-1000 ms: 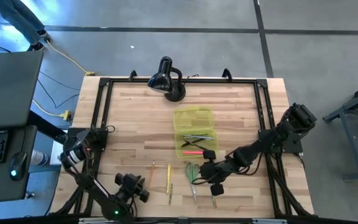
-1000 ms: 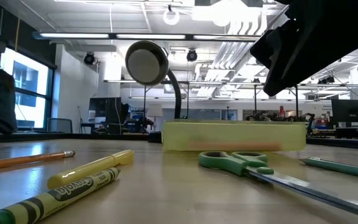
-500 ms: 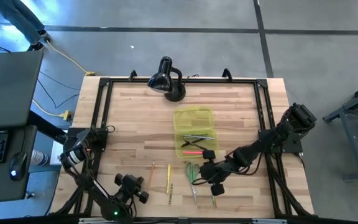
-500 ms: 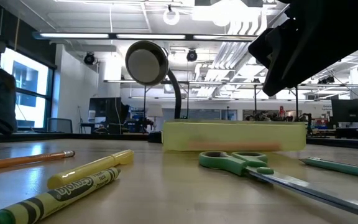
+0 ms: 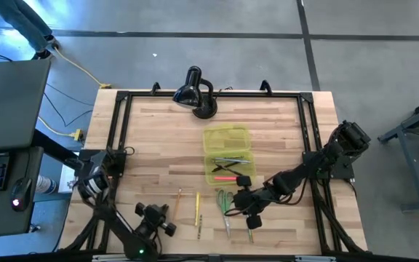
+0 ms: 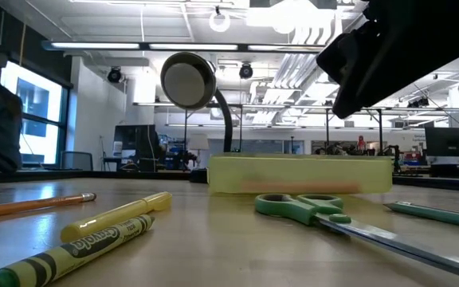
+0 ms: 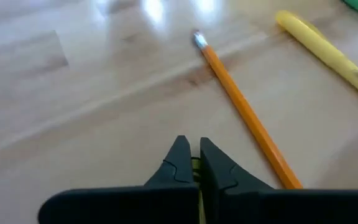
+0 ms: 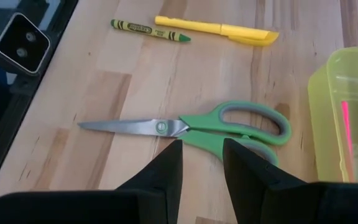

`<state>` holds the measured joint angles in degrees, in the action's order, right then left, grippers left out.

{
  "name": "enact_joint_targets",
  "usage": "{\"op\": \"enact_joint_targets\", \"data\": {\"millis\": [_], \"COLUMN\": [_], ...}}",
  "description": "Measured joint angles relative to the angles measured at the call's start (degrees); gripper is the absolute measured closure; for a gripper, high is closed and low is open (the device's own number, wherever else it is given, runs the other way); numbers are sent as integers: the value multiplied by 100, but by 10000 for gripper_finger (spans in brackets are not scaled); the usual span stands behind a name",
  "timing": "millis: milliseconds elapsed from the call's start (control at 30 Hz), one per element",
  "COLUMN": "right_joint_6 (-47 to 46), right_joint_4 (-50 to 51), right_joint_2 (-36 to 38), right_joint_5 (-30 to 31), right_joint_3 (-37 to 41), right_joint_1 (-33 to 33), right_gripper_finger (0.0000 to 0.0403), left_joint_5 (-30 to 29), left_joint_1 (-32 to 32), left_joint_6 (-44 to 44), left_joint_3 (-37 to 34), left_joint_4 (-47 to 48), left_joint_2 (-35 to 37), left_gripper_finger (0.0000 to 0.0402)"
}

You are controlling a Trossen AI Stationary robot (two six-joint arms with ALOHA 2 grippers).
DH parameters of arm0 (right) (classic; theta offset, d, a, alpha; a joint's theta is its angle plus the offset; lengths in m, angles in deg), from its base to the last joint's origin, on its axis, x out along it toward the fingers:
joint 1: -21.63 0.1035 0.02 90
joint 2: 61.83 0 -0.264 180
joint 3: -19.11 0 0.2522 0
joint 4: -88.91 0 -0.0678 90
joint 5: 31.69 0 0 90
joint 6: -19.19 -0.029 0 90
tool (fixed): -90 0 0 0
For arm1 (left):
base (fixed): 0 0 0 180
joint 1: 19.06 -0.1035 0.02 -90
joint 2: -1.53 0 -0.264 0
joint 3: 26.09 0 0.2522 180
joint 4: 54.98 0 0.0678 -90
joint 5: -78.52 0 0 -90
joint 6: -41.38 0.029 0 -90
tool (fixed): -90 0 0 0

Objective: Pick & place school supplies into a supply box
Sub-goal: Put the left green crayon into the yellow supply box

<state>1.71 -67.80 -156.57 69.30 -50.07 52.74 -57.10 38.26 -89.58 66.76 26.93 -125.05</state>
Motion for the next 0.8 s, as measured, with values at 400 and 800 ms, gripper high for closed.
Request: {"op": "enact_joint_targets", "data": {"millis": [400, 800], "right_joint_6": [-33, -665], "right_joint_4": [-79, 1678], "right_joint_2": [0, 464], "right_joint_5": [-22, 747], "right_joint_3": [0, -2], "right_joint_1": [0, 296], "right_gripper_finger": [308, 308], "left_joint_5": [-1451, -1023], "left_joint_1": [-746, -2751], "left_joint_6": [578, 6239], "left_joint_3": [347, 347], "left_joint_4": [964, -1930], "left_joint_2": [498, 1849], "left_gripper_finger": [377, 373]}}
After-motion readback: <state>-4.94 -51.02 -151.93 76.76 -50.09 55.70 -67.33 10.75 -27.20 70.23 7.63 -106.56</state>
